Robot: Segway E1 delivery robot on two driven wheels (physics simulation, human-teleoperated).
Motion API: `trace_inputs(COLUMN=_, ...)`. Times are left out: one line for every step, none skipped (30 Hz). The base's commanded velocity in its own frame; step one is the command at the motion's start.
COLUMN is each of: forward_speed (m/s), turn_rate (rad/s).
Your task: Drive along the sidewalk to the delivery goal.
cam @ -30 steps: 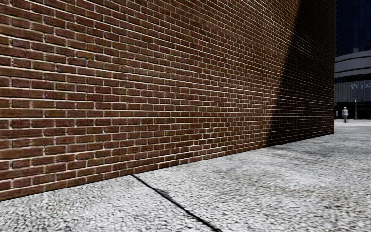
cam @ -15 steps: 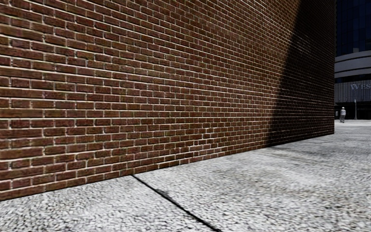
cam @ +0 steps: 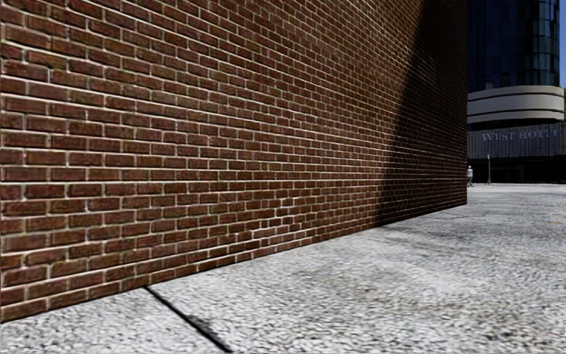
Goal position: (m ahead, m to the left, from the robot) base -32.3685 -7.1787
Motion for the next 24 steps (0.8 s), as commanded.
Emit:
trace_inputs(forward_speed=2.0, turn_rate=-0.53)
trace_inputs(forward_speed=2.0, turn_rate=-0.53)
trace_inputs(forward_speed=2.0, turn_rate=-0.53)
trace_inputs(forward_speed=2.0, turn_rate=-0.53)
trace_inputs(forward_speed=2.0, turn_rate=-0.53)
trace_inputs(forward_speed=2.0, turn_rate=-0.53)
trace_inputs(forward_speed=2.0, turn_rate=-0.53)
trace_inputs(forward_speed=2.0, turn_rate=-0.53)
trace_inputs(forward_speed=2.0, turn_rate=-0.54)
trace_inputs(forward_speed=2.0, turn_rate=-0.55)
trace_inputs(forward_speed=2.0, turn_rate=-0.55)
trace_inputs(forward_speed=2.0, turn_rate=-0.56)
trace_inputs(forward_speed=2.0, turn_rate=-0.56)
trace_inputs(forward_speed=2.0, turn_rate=-0.56)
trace_inputs(forward_speed=2.0, turn_rate=-0.56)
trace_inputs(forward_speed=2.0, turn_rate=-0.59)
trace_inputs(forward_speed=2.0, turn_rate=-0.6)
trace_inputs(forward_speed=2.0, turn_rate=-0.61)
trace_inputs(forward_speed=2.0, turn_rate=-0.61)
trace_inputs(forward_speed=2.0, turn_rate=-0.61)
trace_inputs(forward_speed=2.0, turn_rate=-0.61)
trace_inputs(forward_speed=2.0, turn_rate=-0.61)
trace_inputs(forward_speed=2.0, turn_rate=-0.61)
trace_inputs(forward_speed=2.0, turn_rate=-0.61)
